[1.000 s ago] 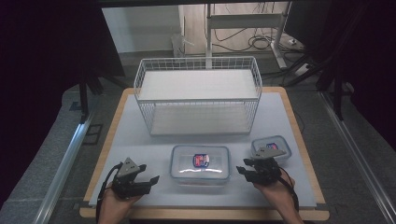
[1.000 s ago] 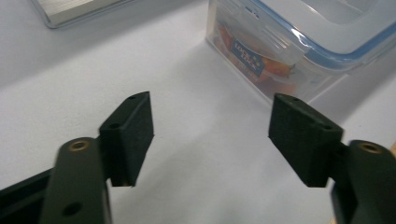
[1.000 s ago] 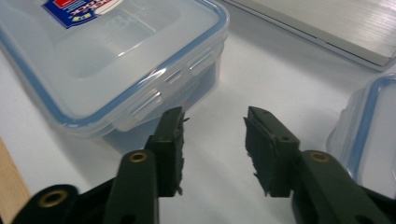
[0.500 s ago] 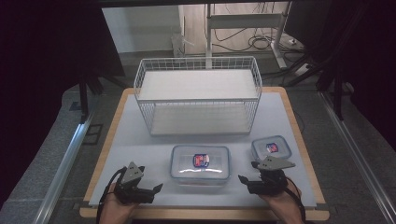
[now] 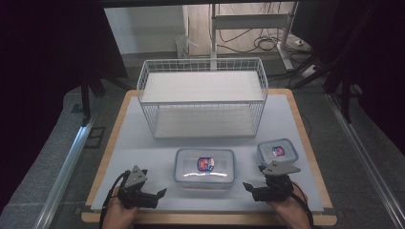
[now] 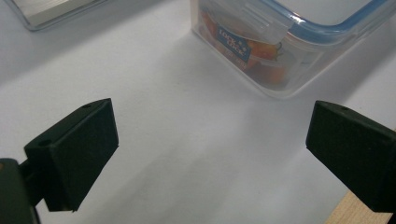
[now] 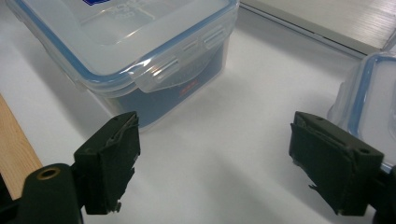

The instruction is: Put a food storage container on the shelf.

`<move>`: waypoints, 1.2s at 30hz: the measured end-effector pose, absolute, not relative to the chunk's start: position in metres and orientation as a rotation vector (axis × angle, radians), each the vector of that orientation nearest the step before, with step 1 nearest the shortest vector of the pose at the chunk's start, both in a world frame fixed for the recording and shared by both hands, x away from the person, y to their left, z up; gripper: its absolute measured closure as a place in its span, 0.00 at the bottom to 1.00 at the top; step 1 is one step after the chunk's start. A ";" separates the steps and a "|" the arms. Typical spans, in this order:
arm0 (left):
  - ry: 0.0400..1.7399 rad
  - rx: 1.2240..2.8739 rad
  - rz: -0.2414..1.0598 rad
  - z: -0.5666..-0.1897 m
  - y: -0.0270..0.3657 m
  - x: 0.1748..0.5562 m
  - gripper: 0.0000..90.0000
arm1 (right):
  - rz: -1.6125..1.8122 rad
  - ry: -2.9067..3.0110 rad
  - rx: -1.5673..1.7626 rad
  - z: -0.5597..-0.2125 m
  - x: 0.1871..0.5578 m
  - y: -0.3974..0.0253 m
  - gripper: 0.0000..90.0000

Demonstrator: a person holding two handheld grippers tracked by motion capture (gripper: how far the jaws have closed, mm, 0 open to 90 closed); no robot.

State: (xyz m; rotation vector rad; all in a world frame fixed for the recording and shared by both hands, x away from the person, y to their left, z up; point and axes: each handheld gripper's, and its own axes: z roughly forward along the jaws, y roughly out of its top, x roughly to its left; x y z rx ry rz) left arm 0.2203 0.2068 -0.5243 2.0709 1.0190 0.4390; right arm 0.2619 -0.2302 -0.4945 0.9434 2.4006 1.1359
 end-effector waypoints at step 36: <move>0.939 2.037 0.125 -0.497 0.176 0.280 0.00 | 1.236 2.575 1.012 -0.482 0.300 -0.188 0.03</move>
